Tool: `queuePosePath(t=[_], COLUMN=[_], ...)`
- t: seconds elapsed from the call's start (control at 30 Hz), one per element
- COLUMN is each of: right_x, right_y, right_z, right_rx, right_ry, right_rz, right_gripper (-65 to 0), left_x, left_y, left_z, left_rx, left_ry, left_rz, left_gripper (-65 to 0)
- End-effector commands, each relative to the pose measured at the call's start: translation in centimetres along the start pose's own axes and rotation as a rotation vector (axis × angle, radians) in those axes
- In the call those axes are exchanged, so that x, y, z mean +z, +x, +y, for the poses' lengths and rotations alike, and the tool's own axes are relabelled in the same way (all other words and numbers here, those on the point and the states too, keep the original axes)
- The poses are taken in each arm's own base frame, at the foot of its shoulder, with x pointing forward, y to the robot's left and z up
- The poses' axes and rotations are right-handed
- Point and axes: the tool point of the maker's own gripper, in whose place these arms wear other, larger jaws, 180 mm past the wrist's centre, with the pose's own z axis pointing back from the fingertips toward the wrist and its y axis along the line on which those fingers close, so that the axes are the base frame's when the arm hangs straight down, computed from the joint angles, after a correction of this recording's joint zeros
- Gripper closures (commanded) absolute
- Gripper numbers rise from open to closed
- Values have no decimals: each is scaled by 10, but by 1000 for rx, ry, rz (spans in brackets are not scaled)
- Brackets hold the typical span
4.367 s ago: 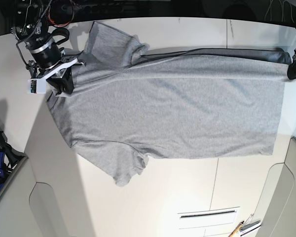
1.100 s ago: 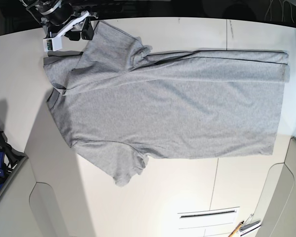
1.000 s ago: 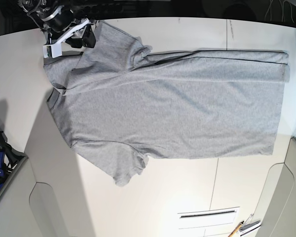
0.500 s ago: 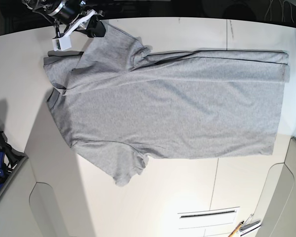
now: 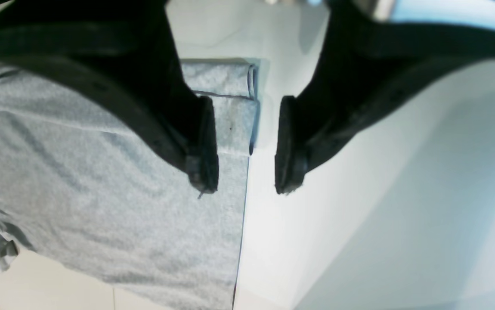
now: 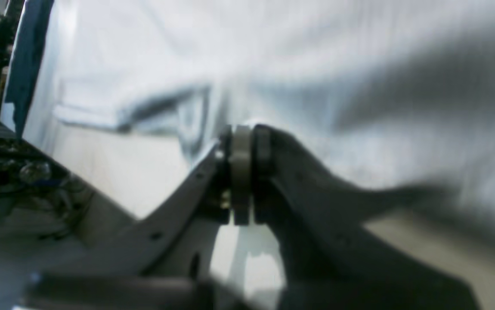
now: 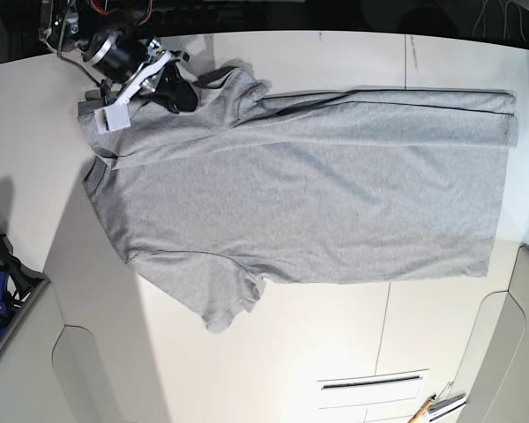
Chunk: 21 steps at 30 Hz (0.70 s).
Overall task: Fold the T-shirt properly
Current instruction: 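Grasp the folded edge with both grippers at collar and hem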
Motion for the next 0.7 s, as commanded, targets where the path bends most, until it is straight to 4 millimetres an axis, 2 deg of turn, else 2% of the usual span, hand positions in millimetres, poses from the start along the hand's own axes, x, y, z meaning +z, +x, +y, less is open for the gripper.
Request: queuePosePath(t=[0.0,0.2,0.3,0.43,0.47,0.53,0.57,0.6,0.67], right_x=[-4,-39,-54,-62,-62,-62,-62,-62,-61], right_y=[21,77,93,113,119,130,133,136,140], right_z=[9,33,44,45,45,41,38,36,35], right_rx=[36,272,390,461,473,486,490,494,496], right_ry=[34,57,47,4,-2,-36,-60,-70,-76], right_rz=[-57,-115,-121,-149,-167,-190,-193,-197,-206], right_gripper=[0,0,0,0,-46,-208,-265,-299,-305], left_x=[3,3,3,3,3,3,3,3,3], left_y=[19,19,19,19,19,19,19,19,19], left_z=[-3,-3,-3,-3,-3,-3,-3,-3,-3], left_rx=[-31,-31,-31,-31,-31,-31,-31,-31,-30], left_ry=[-14,-14,-14,-14,-14,-14,-14,-14,-14], left_rz=[-41,-42,-42,-41,-41,-41,-42,-42,-42], left_gripper=[-254,-254,-254,-254,-254,-254,-254,-254,-254])
